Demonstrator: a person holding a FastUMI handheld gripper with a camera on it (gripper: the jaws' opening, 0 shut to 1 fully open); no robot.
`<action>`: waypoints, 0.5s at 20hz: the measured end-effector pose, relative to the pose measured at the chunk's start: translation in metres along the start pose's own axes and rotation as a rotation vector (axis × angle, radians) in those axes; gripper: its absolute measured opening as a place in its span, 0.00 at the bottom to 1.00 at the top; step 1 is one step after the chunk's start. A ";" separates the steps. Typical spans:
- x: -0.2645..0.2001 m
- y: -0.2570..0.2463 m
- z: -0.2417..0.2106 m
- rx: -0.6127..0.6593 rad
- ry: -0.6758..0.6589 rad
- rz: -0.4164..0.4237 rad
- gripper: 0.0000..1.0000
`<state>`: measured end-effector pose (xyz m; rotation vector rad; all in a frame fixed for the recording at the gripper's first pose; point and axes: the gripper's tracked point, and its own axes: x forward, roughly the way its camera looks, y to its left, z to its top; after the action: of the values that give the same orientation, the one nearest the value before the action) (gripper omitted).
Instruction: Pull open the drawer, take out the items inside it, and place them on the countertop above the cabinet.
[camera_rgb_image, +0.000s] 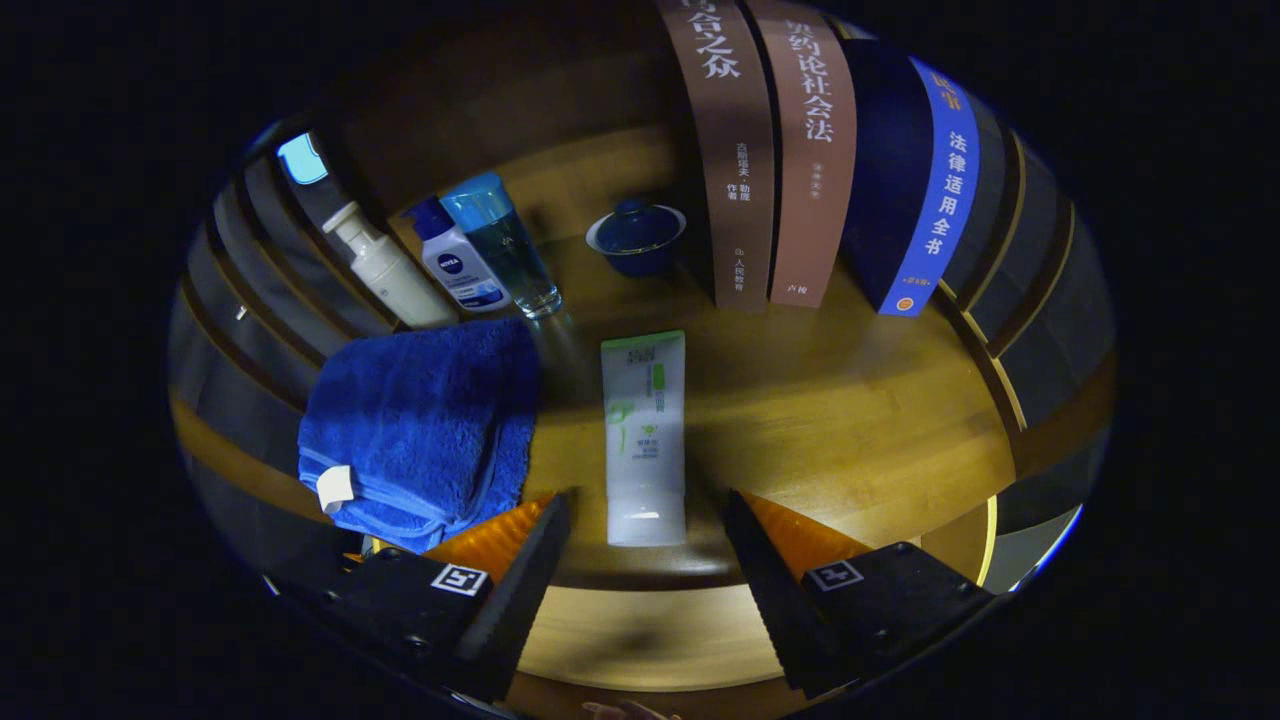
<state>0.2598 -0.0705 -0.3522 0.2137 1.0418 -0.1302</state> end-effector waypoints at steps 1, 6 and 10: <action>-0.007 0.000 -0.001 -0.003 -0.016 0.002 1.00; -0.068 0.012 -0.006 -0.037 -0.196 0.041 1.00; -0.126 0.028 -0.032 -0.099 -0.431 0.059 0.99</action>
<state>0.1753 -0.0354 -0.2557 0.1189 0.6102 -0.0669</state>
